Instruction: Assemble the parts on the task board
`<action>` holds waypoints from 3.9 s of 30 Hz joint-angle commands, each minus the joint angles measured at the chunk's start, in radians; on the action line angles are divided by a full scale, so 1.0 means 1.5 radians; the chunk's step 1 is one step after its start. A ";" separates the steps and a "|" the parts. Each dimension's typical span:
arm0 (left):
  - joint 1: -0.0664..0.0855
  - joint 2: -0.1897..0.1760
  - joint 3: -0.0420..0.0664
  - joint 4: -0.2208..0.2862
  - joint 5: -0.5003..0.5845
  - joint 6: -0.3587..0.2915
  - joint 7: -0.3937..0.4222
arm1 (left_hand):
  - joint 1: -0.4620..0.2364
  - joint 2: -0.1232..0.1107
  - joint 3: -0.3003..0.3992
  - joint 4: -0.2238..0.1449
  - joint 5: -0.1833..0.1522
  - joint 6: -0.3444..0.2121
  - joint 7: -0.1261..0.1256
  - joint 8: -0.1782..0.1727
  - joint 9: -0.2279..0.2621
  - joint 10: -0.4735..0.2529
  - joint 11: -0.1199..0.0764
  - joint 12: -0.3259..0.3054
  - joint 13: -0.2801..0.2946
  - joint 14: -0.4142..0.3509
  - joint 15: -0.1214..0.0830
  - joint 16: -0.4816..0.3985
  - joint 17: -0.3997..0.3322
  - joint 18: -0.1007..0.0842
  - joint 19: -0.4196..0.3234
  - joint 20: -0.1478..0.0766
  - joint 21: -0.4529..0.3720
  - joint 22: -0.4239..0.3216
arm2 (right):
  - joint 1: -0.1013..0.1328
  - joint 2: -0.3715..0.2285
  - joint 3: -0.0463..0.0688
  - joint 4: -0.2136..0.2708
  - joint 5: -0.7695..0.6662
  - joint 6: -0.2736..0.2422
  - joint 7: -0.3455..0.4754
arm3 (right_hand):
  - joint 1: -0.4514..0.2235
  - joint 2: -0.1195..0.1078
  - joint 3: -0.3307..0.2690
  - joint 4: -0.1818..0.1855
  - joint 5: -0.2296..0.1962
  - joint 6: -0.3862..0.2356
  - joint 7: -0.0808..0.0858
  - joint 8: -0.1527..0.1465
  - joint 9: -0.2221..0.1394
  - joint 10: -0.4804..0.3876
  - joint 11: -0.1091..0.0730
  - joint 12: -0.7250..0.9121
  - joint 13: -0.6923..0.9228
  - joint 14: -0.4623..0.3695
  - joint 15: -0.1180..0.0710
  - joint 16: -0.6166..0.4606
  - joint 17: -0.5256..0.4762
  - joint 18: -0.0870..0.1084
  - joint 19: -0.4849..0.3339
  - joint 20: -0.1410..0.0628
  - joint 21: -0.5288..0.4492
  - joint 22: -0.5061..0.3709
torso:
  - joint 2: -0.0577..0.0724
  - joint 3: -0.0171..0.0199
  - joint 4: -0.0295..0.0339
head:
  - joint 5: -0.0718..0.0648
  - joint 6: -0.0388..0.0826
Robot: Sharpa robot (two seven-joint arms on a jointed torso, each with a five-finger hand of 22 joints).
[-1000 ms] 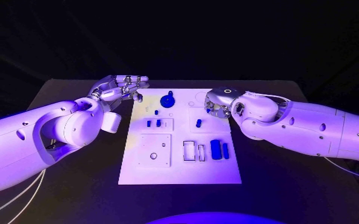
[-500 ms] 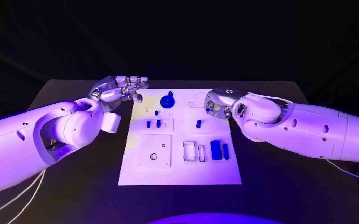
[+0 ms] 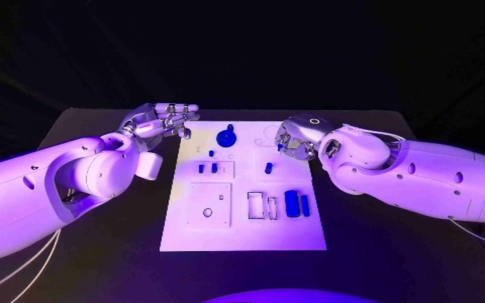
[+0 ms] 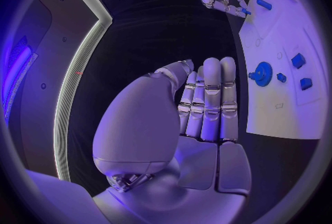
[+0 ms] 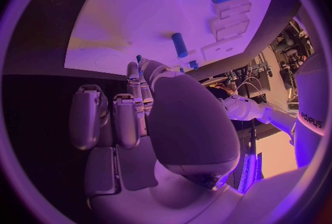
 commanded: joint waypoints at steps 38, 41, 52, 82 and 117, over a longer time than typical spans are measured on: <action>0.001 0.026 0.000 -0.022 0.002 0.018 -0.002 | 0.008 0.002 0.000 -0.006 0.004 -0.003 0.003 -0.003 -0.002 -0.007 0.001 0.004 0.000 -0.005 0.002 -0.005 -0.002 0.009 0.001 -0.002 -0.005 -0.001 | -0.060 0.163 -0.008 0.033 0.012 0.007 0.028 | -0.023 -0.001 0.007 -0.002 -0.003 0.001 0.003 -0.001 0.002 0.004 0.001 -0.008 -0.003 0.039 -0.005 0.008 0.020 -0.013 0.008 0.002 0.009 0.107 | 0.000 -0.0008 0.0000 | 0.103 -0.017; 0.001 0.026 0.000 -0.022 0.002 0.018 -0.002 | 0.008 0.002 0.000 -0.006 0.004 -0.003 0.003 -0.003 -0.002 -0.007 0.001 0.004 0.000 -0.005 0.002 -0.005 -0.002 0.009 0.001 -0.002 -0.005 -0.001 | -0.063 0.165 -0.009 0.030 0.012 0.009 0.029 | -0.023 -0.001 0.007 -0.002 -0.003 0.001 0.003 -0.002 0.002 0.004 0.001 -0.009 -0.003 0.039 -0.005 0.007 0.019 -0.013 0.008 0.002 0.009 0.107 | -0.001 -0.0011 0.0003 | 0.108 -0.020; 0.001 0.027 0.000 -0.023 0.002 0.018 -0.003 | 0.008 0.002 -0.001 -0.007 0.004 -0.003 0.004 -0.003 -0.002 -0.007 0.001 0.005 0.000 -0.005 0.002 -0.006 -0.002 0.009 0.001 -0.001 -0.006 -0.001 | -0.070 0.164 -0.010 0.026 0.013 0.014 0.030 | -0.026 -0.001 0.006 -0.002 -0.002 0.001 0.003 -0.002 0.002 0.004 0.001 -0.009 -0.003 0.039 -0.005 0.007 0.019 -0.013 0.008 0.002 0.010 0.108 | -0.001 -0.0008 0.0004 | 0.113 -0.026; 0.001 0.029 0.000 -0.024 0.000 0.019 -0.006 | 0.008 0.002 -0.001 -0.007 0.004 -0.003 0.004 -0.003 -0.002 -0.007 0.001 0.005 0.000 -0.005 0.002 -0.006 -0.002 0.009 0.001 -0.001 -0.006 -0.001 | -0.081 0.167 -0.011 0.016 0.016 0.016 0.035 | -0.027 -0.002 0.007 -0.004 -0.001 0.000 0.002 -0.002 0.003 0.004 0.001 -0.010 -0.003 0.039 -0.005 0.008 0.019 -0.013 0.008 0.002 0.009 0.108 | -0.001 -0.0009 0.0003 | 0.121 -0.033; 0.001 0.030 0.000 -0.023 -0.001 0.025 -0.010 | 0.008 0.002 -0.001 -0.007 0.004 -0.003 0.004 -0.003 -0.002 -0.007 0.001 0.005 0.000 -0.005 0.002 -0.006 -0.002 0.009 0.001 -0.001 -0.006 -0.001 | -0.081 0.182 -0.011 -0.002 0.009 0.040 0.026 | -0.027 -0.002 0.007 -0.006 0.000 0.000 0.002 -0.002 0.003 0.004 0.000 -0.010 -0.003 0.039 -0.005 0.008 0.020 -0.013 0.008 0.002 0.009 0.108 | -0.001 -0.0010 0.0003 | 0.124 -0.031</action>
